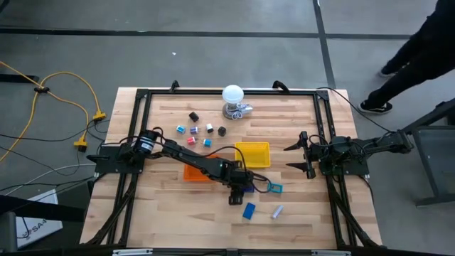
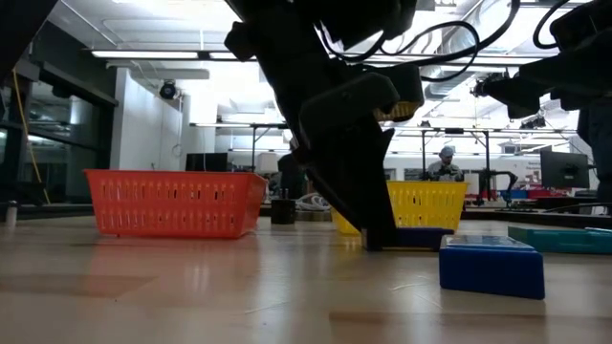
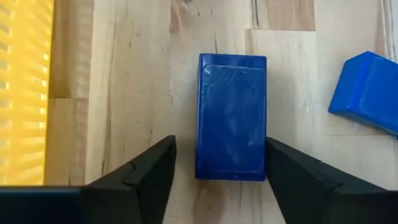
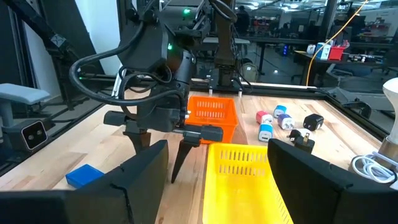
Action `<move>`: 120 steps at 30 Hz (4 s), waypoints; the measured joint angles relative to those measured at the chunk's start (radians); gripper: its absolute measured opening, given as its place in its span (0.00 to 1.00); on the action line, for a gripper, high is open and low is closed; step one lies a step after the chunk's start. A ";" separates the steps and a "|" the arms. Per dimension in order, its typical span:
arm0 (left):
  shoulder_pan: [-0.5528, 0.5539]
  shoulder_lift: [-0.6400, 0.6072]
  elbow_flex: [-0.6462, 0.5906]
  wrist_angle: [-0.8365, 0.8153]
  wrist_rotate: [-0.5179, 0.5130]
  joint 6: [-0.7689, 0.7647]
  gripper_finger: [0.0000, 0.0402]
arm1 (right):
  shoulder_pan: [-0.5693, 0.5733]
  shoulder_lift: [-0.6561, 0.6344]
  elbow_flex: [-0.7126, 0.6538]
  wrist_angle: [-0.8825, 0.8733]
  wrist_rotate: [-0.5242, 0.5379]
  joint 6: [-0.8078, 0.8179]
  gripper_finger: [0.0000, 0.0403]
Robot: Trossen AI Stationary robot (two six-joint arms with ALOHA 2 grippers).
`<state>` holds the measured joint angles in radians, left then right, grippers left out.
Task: Pick & Place Office items
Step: Put the top blue digital clock into the yellow bin
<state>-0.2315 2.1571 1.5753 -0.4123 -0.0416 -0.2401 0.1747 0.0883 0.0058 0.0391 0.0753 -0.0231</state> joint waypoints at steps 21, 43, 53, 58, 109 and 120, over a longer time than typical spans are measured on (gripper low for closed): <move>0.002 0.001 0.000 0.001 0.002 0.000 0.39 | 0.000 0.000 0.000 0.001 0.000 0.000 0.65; 0.027 -0.121 -0.002 -0.070 0.069 0.083 0.38 | 0.000 0.000 0.000 0.001 0.000 0.000 0.65; 0.117 -0.197 -0.001 -0.121 0.167 0.188 0.39 | 0.000 0.000 0.000 0.001 0.000 0.000 0.65; 0.177 -0.225 0.000 -0.154 0.176 0.238 0.39 | 0.000 0.000 0.000 0.001 0.000 0.000 0.65; 0.347 -0.096 0.000 -0.069 0.142 0.346 0.47 | 0.000 0.000 0.000 0.000 0.000 0.000 0.65; 0.346 -0.103 -0.001 -0.069 0.144 0.357 0.47 | 0.000 0.000 0.000 0.000 0.000 0.000 0.65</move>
<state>0.1146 2.0544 1.5745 -0.4812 0.1022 0.1169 0.1749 0.0883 0.0059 0.0391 0.0750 -0.0231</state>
